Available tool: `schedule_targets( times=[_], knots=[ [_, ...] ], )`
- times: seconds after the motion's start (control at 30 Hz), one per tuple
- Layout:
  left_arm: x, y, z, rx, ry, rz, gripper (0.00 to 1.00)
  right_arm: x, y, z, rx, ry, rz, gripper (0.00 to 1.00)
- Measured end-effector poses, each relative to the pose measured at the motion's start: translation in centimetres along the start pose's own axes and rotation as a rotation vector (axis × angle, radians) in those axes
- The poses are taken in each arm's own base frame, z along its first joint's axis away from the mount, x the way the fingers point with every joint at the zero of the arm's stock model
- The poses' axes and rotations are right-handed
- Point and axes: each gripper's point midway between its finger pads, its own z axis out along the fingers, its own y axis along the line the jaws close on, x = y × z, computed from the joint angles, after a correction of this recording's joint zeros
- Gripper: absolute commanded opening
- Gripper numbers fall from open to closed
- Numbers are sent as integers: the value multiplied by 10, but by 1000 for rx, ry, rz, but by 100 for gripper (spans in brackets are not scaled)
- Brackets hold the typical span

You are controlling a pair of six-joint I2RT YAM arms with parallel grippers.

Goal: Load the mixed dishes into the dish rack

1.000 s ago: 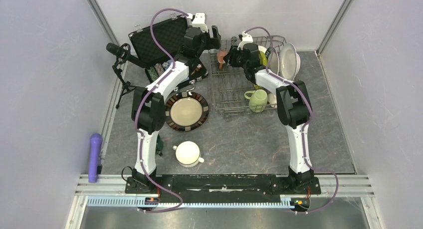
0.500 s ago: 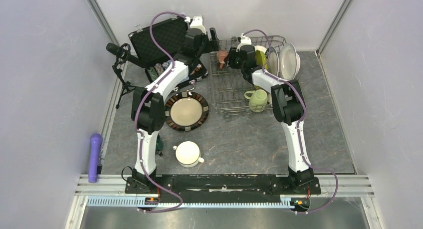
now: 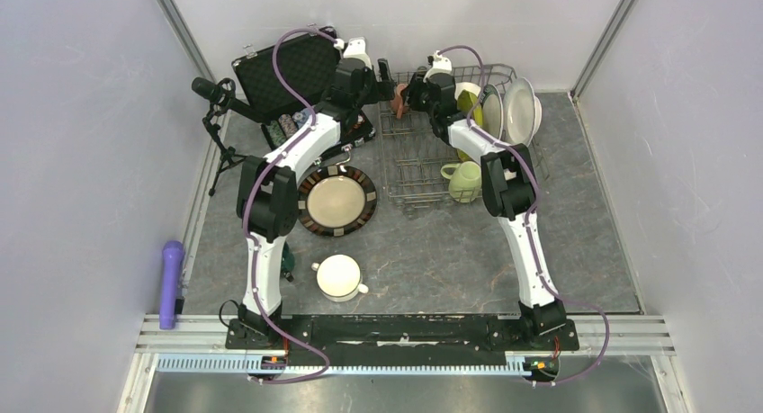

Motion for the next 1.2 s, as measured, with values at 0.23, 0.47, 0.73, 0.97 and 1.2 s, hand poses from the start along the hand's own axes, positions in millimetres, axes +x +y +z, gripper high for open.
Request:
schedule_targets(
  times=[0.23,0.47,0.73,0.97,1.2],
  knots=[
    [18,20,2,-33,37,-24,92,-9,-5,16,24,-75,52,52],
    [18,31,4,-38,31,-42,95,-11,-1,22,-10,-107,88,74],
    [32,36,5,-30,49,-43,100,-19,13,0,-76,-78,2,94],
    [35,39,-8,-38,60,-43,99,-89,48,-56,-149,-143,-103,92],
    [2,32,-33,-53,20,-103,96,-125,84,-115,-246,-172,-199,86]
  ],
)
